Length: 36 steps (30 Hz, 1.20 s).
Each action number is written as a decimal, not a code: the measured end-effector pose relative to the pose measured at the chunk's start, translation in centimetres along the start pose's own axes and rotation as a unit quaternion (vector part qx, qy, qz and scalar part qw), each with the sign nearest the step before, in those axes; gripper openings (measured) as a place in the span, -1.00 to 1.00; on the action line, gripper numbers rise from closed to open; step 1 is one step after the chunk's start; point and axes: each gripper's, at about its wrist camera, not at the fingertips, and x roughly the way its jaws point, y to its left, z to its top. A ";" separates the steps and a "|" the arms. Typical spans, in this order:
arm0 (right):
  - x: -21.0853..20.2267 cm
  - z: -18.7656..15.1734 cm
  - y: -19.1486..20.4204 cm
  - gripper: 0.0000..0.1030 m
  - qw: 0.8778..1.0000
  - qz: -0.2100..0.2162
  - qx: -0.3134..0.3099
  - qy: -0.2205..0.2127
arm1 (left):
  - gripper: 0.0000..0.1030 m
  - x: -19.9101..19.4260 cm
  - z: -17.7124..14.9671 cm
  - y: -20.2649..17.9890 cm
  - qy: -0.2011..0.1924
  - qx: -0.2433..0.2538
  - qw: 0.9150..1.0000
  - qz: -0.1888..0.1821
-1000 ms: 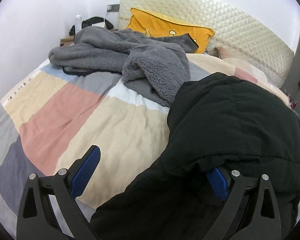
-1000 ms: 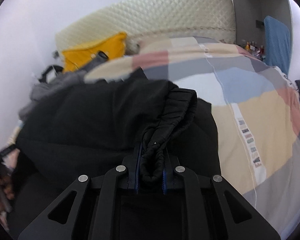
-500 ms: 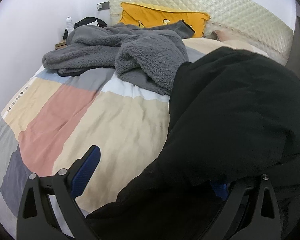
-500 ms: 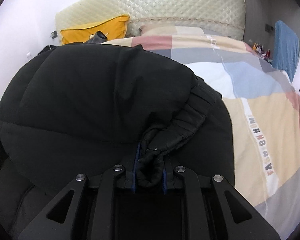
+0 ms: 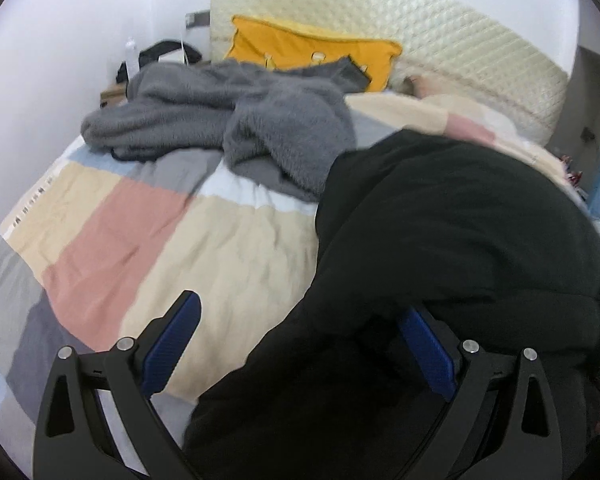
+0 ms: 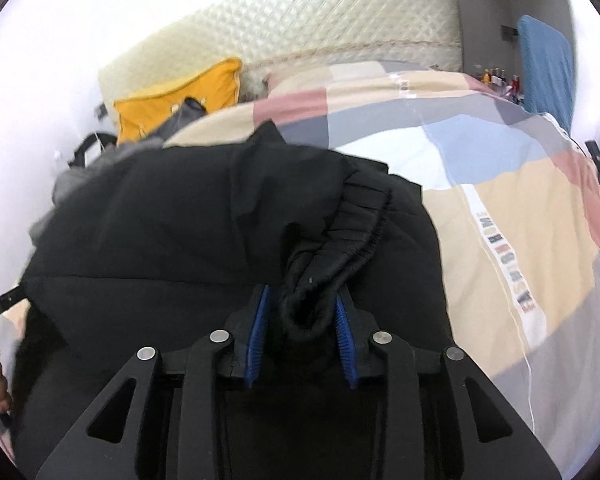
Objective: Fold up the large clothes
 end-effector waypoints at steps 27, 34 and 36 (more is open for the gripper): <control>-30.0 0.5 5.4 -0.22 0.984 0.065 -0.054 -0.155 | 0.91 -26.1 0.8 0.0 -0.100 0.044 0.991 -0.073; -36.5 0.7 5.1 -0.21 0.981 0.079 -0.067 -0.166 | 0.91 -33.3 0.9 2.1 -0.127 0.061 0.988 -0.068; -38.3 0.8 4.6 -0.21 0.979 0.094 -0.074 -0.165 | 0.91 -35.2 1.3 3.1 -0.136 0.064 0.986 -0.069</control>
